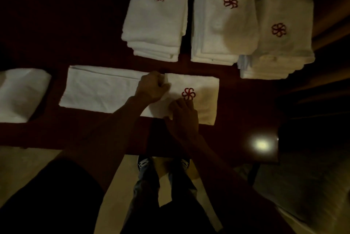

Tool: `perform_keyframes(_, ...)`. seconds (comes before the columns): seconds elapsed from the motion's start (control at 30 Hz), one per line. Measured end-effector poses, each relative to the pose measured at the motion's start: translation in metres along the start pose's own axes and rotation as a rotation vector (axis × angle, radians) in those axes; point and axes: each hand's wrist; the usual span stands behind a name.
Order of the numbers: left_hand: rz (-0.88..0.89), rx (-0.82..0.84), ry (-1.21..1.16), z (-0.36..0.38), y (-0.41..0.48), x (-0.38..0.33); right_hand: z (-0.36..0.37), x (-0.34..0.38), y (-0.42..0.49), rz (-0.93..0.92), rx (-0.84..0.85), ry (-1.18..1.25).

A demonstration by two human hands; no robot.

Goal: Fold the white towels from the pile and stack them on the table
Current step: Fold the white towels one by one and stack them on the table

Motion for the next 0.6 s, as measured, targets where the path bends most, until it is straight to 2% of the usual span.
perform_keyframes(0.17, -0.034, 0.021, 0.0, -0.003, 0.012, -0.007, 0.001, -0.004, 0.006, -0.003, -0.066, 0.041)
perform_keyframes(0.47, -0.048, 0.117, -0.3, -0.005, 0.011, -0.044, -0.029, -0.023, 0.0, -0.088, -0.271, 0.147)
perform_keyframes(0.6, -0.054, 0.073, -0.44, 0.01, 0.006, -0.079, -0.054, -0.047, -0.015, 0.031, -0.421, 0.278)
Point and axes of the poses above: each hand's wrist, its own y-axis towards the middle knuckle, its own z-axis out of the palm, x = y × z, and after that the axes turned 4 degrees about z, right-handed
